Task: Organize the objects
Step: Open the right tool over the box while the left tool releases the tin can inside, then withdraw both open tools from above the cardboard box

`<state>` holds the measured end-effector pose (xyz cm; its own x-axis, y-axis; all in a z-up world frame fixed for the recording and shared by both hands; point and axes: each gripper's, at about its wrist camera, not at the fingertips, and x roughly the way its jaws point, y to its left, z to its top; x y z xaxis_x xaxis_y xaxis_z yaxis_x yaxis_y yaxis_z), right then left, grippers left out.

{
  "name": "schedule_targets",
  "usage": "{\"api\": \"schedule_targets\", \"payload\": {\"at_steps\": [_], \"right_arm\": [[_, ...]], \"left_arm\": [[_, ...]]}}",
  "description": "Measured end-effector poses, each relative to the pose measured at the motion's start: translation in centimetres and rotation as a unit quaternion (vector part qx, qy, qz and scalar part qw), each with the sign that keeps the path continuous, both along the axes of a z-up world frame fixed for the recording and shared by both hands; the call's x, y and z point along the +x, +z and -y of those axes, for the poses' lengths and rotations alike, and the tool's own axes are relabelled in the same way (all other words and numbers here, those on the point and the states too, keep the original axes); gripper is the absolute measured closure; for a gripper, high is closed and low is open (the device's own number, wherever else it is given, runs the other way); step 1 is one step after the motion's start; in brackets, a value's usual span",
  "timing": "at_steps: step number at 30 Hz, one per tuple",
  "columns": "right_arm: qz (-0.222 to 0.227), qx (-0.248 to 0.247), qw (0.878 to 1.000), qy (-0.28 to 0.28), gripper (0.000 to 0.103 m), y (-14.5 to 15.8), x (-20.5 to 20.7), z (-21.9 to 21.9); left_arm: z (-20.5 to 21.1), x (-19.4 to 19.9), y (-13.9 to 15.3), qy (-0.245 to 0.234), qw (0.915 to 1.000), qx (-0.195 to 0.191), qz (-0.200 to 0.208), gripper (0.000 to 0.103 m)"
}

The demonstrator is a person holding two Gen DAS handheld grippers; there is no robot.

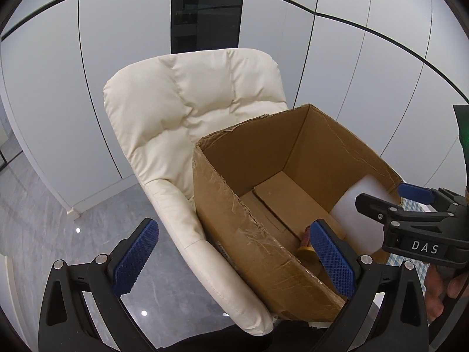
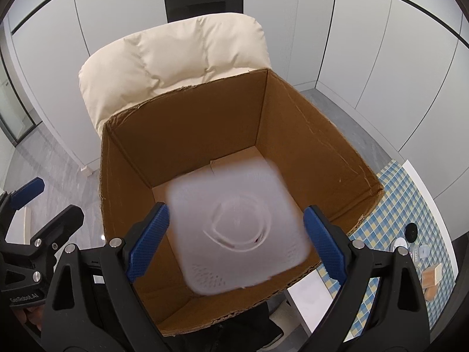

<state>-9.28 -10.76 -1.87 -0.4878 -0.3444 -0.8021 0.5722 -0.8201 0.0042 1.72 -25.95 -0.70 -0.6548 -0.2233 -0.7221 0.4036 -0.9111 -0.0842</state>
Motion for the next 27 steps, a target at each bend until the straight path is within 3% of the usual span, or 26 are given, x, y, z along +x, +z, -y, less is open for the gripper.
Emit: {"api": "schedule_targets", "payload": {"at_steps": [1, 27], "right_arm": [[-0.003, -0.001, 1.0, -0.003, 0.0, 0.1, 0.0, -0.1], [0.0, -0.008, 1.0, -0.03, 0.0, 0.3, -1.1, -4.3]], "left_arm": [[0.0, 0.0, 0.0, 0.0, 1.0, 0.0, 0.0, 0.0], [-2.0, -2.1, -0.3, -0.009, 0.9999, 0.009, 0.008, 0.0]]}}
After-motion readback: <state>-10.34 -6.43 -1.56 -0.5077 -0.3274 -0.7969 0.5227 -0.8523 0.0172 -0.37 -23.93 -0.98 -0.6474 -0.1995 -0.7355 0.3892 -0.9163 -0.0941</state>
